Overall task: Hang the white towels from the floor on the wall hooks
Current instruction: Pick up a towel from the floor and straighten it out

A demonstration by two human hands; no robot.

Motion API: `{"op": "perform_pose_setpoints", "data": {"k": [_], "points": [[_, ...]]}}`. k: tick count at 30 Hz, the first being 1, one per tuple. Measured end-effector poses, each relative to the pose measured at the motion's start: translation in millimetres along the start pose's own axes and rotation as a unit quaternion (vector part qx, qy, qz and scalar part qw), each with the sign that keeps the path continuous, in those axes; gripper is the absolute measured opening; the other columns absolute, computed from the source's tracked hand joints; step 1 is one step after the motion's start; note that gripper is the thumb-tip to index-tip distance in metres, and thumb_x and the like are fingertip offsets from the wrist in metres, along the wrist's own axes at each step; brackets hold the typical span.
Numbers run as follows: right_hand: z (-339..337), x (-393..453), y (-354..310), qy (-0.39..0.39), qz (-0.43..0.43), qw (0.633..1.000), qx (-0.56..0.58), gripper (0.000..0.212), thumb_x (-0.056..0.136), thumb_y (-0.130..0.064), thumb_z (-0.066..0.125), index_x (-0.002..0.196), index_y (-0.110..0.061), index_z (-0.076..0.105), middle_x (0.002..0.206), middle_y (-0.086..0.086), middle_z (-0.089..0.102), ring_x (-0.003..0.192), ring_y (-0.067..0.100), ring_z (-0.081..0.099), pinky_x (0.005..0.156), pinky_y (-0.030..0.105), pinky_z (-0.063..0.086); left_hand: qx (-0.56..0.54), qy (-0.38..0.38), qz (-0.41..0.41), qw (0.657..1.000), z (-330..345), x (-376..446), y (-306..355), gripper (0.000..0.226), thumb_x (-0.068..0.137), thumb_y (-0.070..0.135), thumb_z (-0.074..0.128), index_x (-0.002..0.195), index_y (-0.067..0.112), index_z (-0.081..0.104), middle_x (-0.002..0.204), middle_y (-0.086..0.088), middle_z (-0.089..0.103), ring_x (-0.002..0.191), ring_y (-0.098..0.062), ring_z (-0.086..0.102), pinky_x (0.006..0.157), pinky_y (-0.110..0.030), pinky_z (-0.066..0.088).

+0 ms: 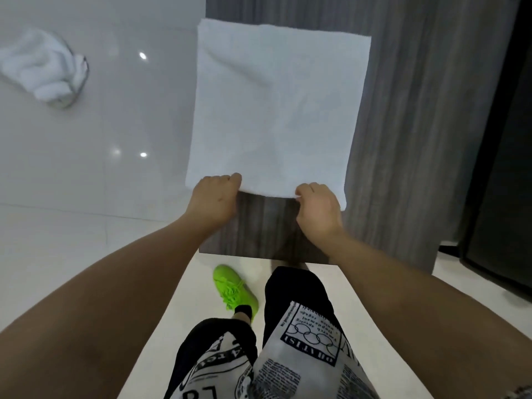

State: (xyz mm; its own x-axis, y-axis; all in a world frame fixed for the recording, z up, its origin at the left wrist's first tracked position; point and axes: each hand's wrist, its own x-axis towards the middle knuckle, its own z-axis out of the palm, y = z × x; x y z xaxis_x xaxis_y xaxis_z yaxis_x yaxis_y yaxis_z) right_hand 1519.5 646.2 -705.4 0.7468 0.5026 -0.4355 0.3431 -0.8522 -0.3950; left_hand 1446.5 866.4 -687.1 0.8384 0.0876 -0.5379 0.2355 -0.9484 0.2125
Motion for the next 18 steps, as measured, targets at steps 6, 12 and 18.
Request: {"op": "perform_pose_setpoints", "data": {"k": [6, 12, 18], "points": [[-74.6, -10.9, -36.8, 0.07, -0.009, 0.997, -0.007, 0.037, 0.069, 0.009, 0.059, 0.104, -0.002, 0.069, 0.096, 0.014, 0.062, 0.09, 0.031, 0.055, 0.078, 0.034, 0.045, -0.072, 0.066, -0.001, 0.995, -75.7, -27.4, 4.8, 0.017, 0.077, 0.001, 0.052, 0.092, 0.007, 0.055, 0.082, -0.008, 0.054, 0.07, -0.024, 0.048, 0.061, -0.034, 0.039], [-168.5, -31.9, -110.4, 0.164, -0.062, 0.984, -0.032, 0.023, 0.073, -0.006, 0.057, 0.095, -0.007, 0.065, 0.091, 0.01, 0.065, 0.086, 0.032, 0.057, 0.075, 0.036, 0.043, -0.067, 0.2, -0.02, 0.977, -178.1, -91.6, 1.2, 0.017, 0.085, 0.007, 0.058, 0.101, 0.009, 0.064, 0.094, -0.01, 0.058, 0.085, -0.028, 0.056, 0.072, -0.031, 0.042], [-250.2, -77.8, -231.8, 0.265, -0.165, 0.95, -0.025, 0.018, 0.077, -0.007, 0.053, 0.089, -0.006, 0.066, 0.086, 0.01, 0.065, 0.083, 0.031, 0.058, 0.07, 0.037, 0.042, -0.105, 0.358, -0.077, 0.924, -262.7, -204.7, -36.8, 0.014, 0.093, 0.019, 0.048, 0.098, 0.014, 0.061, 0.094, -0.004, 0.058, 0.08, -0.022, 0.052, 0.071, -0.031, 0.038]]}}
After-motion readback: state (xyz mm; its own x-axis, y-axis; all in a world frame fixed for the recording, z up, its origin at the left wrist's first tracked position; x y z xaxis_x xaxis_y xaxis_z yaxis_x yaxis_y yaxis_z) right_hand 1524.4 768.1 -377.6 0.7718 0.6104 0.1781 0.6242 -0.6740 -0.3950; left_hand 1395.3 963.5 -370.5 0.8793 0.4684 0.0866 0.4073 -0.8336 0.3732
